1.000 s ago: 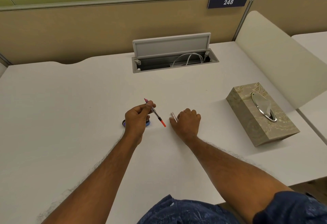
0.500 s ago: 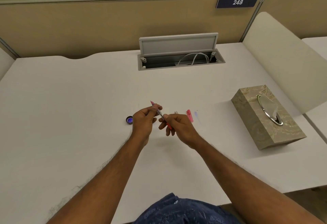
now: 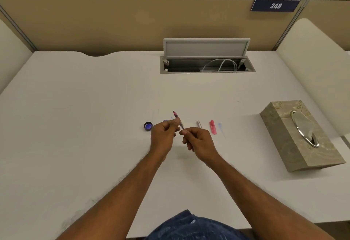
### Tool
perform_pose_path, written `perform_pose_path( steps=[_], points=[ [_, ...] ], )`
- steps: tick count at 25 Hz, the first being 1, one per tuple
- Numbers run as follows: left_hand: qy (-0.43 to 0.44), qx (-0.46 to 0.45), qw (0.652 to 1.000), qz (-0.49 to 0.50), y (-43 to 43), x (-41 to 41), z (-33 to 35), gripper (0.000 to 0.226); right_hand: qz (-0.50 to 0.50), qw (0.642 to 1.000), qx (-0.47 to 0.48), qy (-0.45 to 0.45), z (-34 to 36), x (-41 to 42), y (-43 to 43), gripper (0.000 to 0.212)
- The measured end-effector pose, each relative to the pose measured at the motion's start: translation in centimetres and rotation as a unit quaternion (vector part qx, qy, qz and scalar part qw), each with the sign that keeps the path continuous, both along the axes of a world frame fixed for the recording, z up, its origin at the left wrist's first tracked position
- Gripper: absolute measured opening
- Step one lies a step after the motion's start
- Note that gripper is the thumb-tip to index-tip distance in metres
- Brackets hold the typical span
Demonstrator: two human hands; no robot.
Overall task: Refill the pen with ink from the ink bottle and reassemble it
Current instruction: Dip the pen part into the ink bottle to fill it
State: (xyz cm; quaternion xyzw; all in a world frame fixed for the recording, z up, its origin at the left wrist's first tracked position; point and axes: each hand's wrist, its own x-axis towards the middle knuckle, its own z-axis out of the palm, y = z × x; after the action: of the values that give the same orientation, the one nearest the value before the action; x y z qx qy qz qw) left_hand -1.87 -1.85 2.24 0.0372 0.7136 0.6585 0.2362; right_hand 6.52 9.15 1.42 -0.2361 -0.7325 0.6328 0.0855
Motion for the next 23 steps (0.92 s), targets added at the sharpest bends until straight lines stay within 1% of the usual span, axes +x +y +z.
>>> perform_pose_path(
  steps=[2, 4, 6, 7, 8, 10, 12, 13, 15, 17, 20, 23],
  points=[
    [0.062, -0.026, 0.997, 0.023, -1.0, -0.4, 0.4, 0.025, -0.006, 1.000, -0.001, 0.000, 0.3, -0.8, 0.5, 0.019],
    [0.145, -0.049, 0.985, 0.080, -2.1, -1.7, 1.2, 0.023, -0.004, 0.999, 0.026, -0.023, 0.9, -1.8, 1.4, 0.019],
    [0.225, -0.070, 0.964, 0.124, -2.9, -4.0, 1.9, 0.023, 0.025, 0.992, 0.109, -0.062, 1.6, -2.8, 2.6, 0.021],
    [0.256, -0.077, 0.956, 0.119, -3.3, -5.3, 2.3, 0.024, 0.051, 0.982, 0.164, -0.080, 2.1, -3.3, 3.2, 0.023],
    [0.282, -0.085, 0.951, 0.092, -3.4, -6.6, 2.6, 0.023, 0.082, 0.969, 0.214, -0.096, 2.5, -3.7, 3.6, 0.026],
    [0.326, -0.128, 0.936, -0.030, -3.4, -9.0, 3.2, 0.017, 0.146, 0.937, 0.292, -0.123, 3.5, -4.8, 4.2, 0.027],
    [0.350, -0.196, 0.899, -0.174, -2.8, -10.7, 3.6, 0.016, 0.200, 0.901, 0.357, -0.143, 4.5, -5.7, 4.4, 0.024],
    [0.346, -0.223, 0.884, -0.223, -2.4, -11.3, 3.7, 0.018, 0.220, 0.882, 0.389, -0.149, 4.8, -6.1, 4.4, 0.023],
    [0.325, -0.260, 0.866, -0.278, -1.5, -11.9, 3.7, 0.022, 0.247, 0.851, 0.432, -0.165, 5.4, -6.8, 4.4, 0.023],
    [0.311, -0.275, 0.853, -0.317, -0.9, -11.9, 3.6, 0.024, 0.261, 0.835, 0.448, -0.183, 5.6, -7.2, 4.6, 0.023],
    [0.288, -0.278, 0.837, -0.373, -0.3, -11.6, 3.4, 0.023, 0.273, 0.824, 0.454, -0.198, 5.6, -7.5, 4.8, 0.023],
    [0.270, -0.268, 0.829, -0.409, -0.1, -11.5, 3.3, 0.021, 0.286, 0.822, 0.448, -0.205, 5.6, -8.0, 5.2, 0.024]
  ],
)
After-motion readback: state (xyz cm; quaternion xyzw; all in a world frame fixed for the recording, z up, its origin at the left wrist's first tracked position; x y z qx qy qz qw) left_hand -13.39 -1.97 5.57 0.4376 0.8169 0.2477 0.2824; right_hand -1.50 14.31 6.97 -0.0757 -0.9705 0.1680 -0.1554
